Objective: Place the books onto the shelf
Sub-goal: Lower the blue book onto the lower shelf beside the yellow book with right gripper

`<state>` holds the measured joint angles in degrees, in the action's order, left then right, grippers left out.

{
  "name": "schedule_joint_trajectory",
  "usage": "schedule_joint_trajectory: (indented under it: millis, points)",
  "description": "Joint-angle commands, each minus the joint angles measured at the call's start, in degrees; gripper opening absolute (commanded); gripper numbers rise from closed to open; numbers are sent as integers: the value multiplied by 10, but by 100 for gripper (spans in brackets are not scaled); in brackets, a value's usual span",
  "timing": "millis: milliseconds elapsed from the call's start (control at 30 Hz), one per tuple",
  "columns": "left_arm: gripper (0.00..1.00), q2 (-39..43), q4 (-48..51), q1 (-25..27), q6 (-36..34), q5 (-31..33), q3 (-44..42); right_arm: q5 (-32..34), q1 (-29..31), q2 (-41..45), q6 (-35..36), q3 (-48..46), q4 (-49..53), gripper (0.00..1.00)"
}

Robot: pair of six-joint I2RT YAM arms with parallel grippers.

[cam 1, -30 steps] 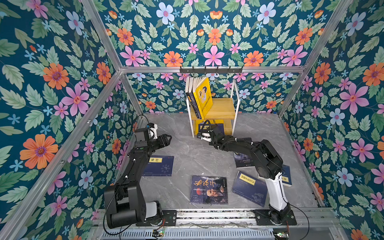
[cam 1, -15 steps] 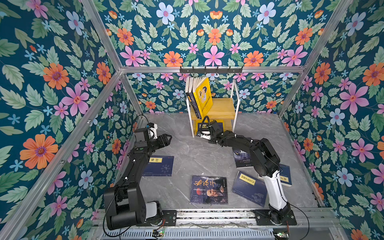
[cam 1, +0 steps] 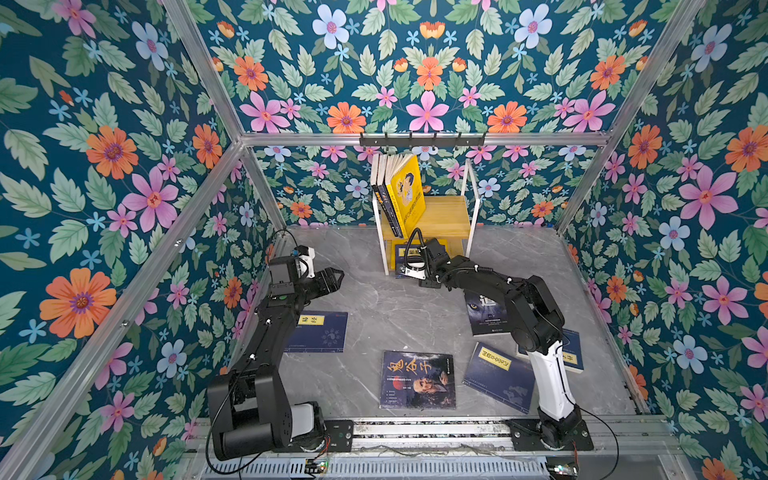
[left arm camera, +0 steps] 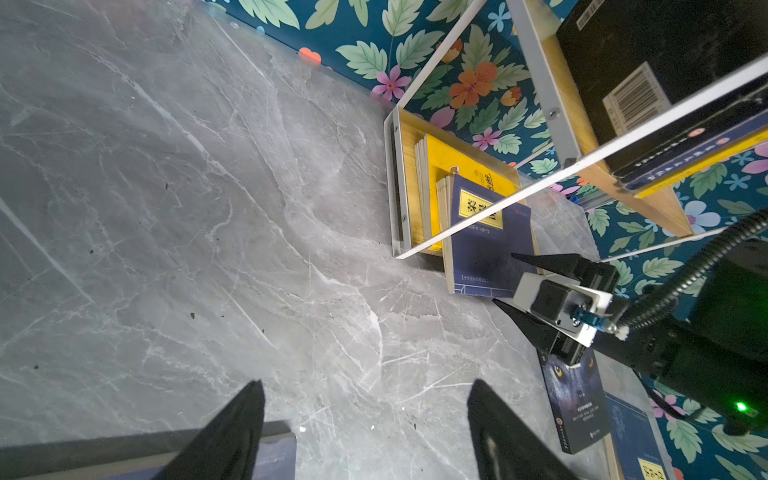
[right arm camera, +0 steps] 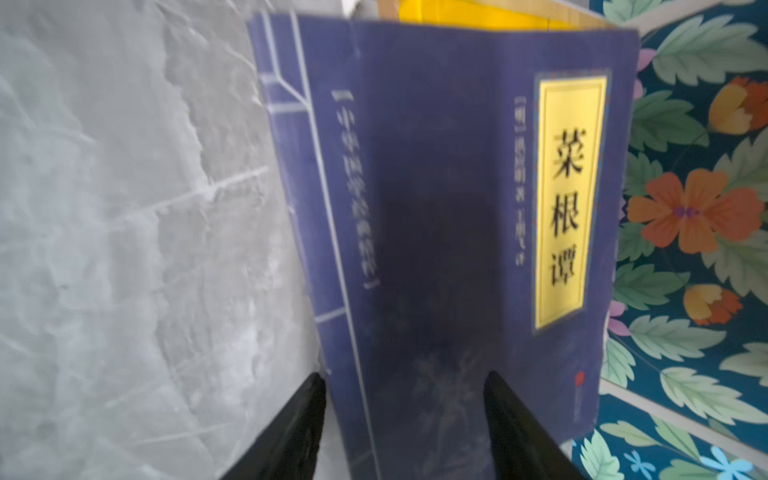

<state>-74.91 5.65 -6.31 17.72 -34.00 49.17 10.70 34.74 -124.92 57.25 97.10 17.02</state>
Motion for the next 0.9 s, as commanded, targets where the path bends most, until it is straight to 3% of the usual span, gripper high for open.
schedule_joint_trajectory:
  millis: [0, 633, 867]
  points:
    - [79, -1, -9, 0, -4, 5, 0, -19, -5, 3, -4, 13, 14, 61]
    - [79, 1, -14, -1, 3, -4, -5, -64, -25, -23, -8, 70, 52, 55]
    - [79, 2, -14, 0, 5, -6, -4, -91, -21, -16, -32, 81, 65, 58]
